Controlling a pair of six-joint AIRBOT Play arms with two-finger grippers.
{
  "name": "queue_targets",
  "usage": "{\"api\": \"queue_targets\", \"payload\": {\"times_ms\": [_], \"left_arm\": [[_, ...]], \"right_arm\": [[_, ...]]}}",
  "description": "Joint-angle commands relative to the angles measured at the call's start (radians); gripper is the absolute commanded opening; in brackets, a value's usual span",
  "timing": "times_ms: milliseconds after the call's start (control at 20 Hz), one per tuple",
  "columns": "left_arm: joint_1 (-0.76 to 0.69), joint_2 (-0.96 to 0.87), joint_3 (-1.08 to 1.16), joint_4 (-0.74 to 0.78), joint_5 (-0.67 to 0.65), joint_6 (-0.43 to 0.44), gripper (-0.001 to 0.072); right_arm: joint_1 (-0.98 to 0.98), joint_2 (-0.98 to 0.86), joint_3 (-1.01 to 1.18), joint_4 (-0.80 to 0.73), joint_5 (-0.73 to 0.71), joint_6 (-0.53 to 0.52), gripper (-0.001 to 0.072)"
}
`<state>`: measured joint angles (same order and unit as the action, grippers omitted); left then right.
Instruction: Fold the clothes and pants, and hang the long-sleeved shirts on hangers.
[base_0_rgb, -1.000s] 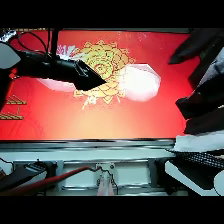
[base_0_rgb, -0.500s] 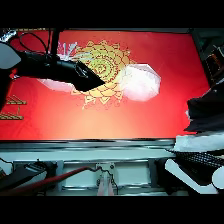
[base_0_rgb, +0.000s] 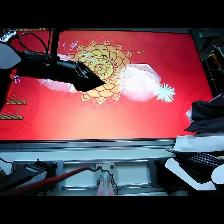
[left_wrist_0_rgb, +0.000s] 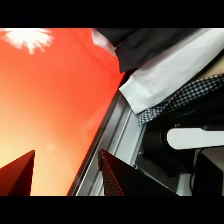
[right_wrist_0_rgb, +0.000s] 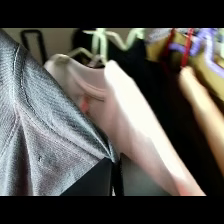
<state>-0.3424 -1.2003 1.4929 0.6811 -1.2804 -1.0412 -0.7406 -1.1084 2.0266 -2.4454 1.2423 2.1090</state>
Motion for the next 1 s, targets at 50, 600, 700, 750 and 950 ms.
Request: {"api": "queue_targets", "payload": {"times_ms": [50,600,700,750,950], "left_arm": [[0.000,0.001,0.000,0.000,-0.004,0.001,0.0398],[0.000,0.001,0.000,0.000,-0.008,0.001,0.0398],[0.000,0.001,0.000,-0.001,-0.008,0.001,0.0398],[-0.001,0.001,0.000,-0.003,-0.012,0.000,0.0398],[-0.007,0.001,0.000,-0.001,-0.023,0.001,0.0398]], "right_arm": [[-0.057,0.001,0.000,0.008,0.081,-0.001,0.0016],[-0.069,0.033,0.000,0.040,0.124,-0.053,0.0474],[-0.069,0.060,0.000,0.038,0.097,-0.055,0.0472],[-0.069,0.078,0.000,0.041,0.066,-0.053,0.0472],[-0.069,0.174,0.000,0.217,-0.321,0.002,0.0472]]}}
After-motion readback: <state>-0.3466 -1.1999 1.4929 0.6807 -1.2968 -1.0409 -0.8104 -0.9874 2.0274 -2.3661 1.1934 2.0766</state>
